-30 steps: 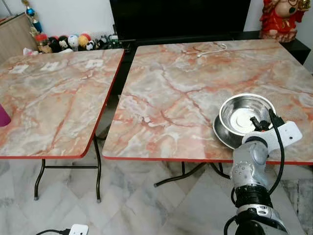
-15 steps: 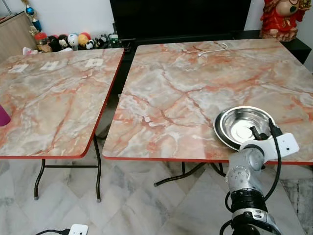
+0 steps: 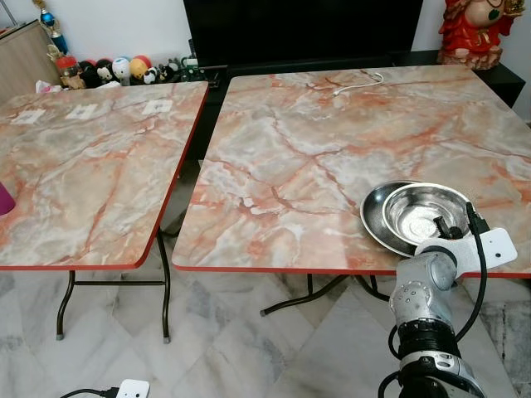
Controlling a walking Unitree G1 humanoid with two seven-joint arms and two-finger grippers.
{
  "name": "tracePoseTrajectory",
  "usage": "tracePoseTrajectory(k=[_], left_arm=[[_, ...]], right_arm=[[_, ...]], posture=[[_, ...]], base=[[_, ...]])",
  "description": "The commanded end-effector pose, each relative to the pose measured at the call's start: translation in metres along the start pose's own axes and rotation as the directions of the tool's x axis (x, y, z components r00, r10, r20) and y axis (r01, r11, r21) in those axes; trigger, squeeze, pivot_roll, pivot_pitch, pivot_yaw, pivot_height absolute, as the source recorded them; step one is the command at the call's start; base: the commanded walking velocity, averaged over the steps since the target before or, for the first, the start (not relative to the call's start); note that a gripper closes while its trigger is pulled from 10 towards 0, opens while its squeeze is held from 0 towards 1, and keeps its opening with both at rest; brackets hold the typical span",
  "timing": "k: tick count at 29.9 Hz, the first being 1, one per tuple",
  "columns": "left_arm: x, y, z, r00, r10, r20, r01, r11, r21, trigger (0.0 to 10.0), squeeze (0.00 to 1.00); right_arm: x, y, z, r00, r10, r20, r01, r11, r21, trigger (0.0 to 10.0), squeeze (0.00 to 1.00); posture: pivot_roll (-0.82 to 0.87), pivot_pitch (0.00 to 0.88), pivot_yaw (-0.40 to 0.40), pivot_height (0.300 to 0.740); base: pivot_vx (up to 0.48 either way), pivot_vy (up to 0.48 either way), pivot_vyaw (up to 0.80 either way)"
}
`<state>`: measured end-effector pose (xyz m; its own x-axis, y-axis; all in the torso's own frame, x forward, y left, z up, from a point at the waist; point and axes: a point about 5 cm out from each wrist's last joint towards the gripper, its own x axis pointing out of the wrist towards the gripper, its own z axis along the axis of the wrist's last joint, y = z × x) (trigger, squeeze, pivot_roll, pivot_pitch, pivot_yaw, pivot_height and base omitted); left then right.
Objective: Setting the table
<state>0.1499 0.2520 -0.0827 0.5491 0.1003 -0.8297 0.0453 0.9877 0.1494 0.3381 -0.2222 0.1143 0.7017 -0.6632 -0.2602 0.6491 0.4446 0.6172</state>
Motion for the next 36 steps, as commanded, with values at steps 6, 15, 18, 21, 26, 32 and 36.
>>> tracePoseTrajectory(k=[6, 15, 18, 21, 26, 32, 36], left_arm=[[-0.0019, 0.0074, -0.0031, 1.0, 0.02, -0.009, -0.02, 1.0, 0.012, 10.0, 0.0], [-0.0019, 0.0073, -0.0032, 1.0, 0.019, -0.01, -0.019, 1.0, 0.017, 10.0, 0.0], [-0.0018, 0.0072, -0.003, 1.0, 0.018, -0.009, -0.018, 1.0, 0.015, 10.0, 0.0], [-0.0018, 0.007, -0.0029, 1.0, 0.018, -0.009, -0.018, 1.0, 0.013, 10.0, 0.0], [-0.0018, 0.0067, -0.0028, 1.0, 0.017, -0.007, -0.017, 1.0, 0.01, 10.0, 0.0], [-0.0018, 0.0064, -0.003, 1.0, 0.016, -0.006, -0.016, 1.0, 0.008, 10.0, 0.0], [-0.0017, 0.0062, -0.0029, 1.0, 0.016, -0.006, -0.016, 1.0, 0.007, 10.0, 0.0]], right_arm=[[-0.0019, 0.0066, -0.0057, 0.999, 0.02, -0.029, -0.02, 1.0, 0.004, 10.0, 0.0], [-0.0024, 0.0092, -0.0039, 0.998, 0.056, -0.008, -0.056, 0.998, -0.022, 10.0, 0.0], [-0.0031, 0.0131, -0.0039, 0.997, 0.076, -0.009, -0.076, 0.997, -0.018, 10.0, 0.0], [-0.0033, 0.0144, -0.0044, 0.997, 0.08, -0.013, -0.08, 0.996, -0.025, 10.0, 0.0], [-0.0047, 0.0142, -0.0065, 0.997, 0.08, -0.018, -0.08, 0.996, -0.03, 10.0, 0.0], [-0.0079, 0.0092, -0.0093, 0.997, 0.075, -0.013, -0.076, 0.996, -0.05, 10.0, 0.0], [-0.0097, 0.0081, -0.0072, 0.997, 0.08, 0.013, -0.079, 0.995, -0.064, 10.0, 0.17]], posture=[[-0.08, 0.036, 0.083, 0.74], [-0.08, 0.035, 0.083, 0.74], [-0.08, 0.034, 0.081, 0.74], [-0.08, 0.033, 0.081, 0.74], [-0.08, 0.034, 0.08, 0.74], [-0.08, 0.034, 0.078, 0.74], [-0.08, 0.036, 0.077, 0.74]], base=[[0.0, 0.0, 0.0], [0.0, 0.0, 0.0], [0.0, 0.0, 0.0], [0.0, 0.0, 0.0], [0.0, 0.0, 0.0], [0.0, 0.0, 0.0], [0.0, 0.0, 0.0]])
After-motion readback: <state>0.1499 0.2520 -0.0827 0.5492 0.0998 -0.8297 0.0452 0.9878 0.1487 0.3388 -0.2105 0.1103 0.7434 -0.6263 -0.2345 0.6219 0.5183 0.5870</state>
